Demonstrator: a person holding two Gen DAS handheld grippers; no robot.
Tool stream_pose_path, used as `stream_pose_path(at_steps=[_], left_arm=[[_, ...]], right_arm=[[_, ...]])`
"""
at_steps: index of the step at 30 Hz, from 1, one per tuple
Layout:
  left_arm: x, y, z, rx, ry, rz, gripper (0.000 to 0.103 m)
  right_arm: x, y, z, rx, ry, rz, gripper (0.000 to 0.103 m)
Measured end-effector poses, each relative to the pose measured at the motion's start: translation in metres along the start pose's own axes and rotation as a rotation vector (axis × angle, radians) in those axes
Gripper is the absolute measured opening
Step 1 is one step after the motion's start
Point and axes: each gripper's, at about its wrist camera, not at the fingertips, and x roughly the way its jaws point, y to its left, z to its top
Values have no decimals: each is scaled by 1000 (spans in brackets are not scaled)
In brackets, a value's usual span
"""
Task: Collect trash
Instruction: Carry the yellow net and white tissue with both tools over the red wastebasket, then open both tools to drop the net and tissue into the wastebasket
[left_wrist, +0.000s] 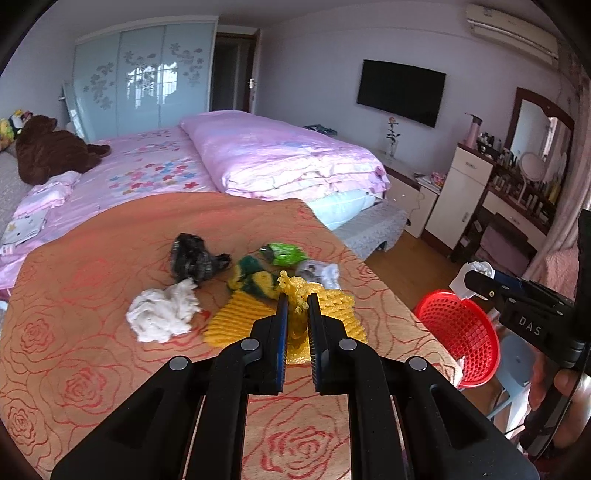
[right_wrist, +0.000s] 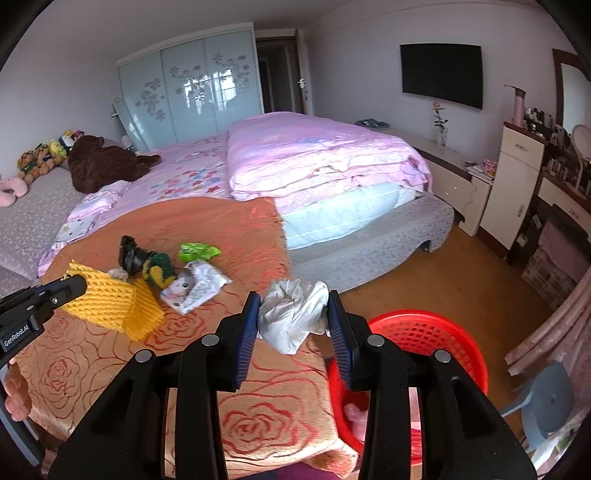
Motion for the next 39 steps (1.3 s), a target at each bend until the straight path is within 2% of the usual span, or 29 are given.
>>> stream_pose_path(at_steps=[14,24,32,39], left_arm=[[35,-72,10,82,47,-126,10],[68,-129,7,146,116,-217,10],[97,-172,-2,196,192,-302,10],[126,-202,-21,260,270,-327,10]], right_arm=[[-8,-60,-10,82,8,-95,36],[-7,-112,-26,187,34,-157,36],[1,-142,-40,274,66,-161,36],[21,-155,-53,318,147,-138,37]])
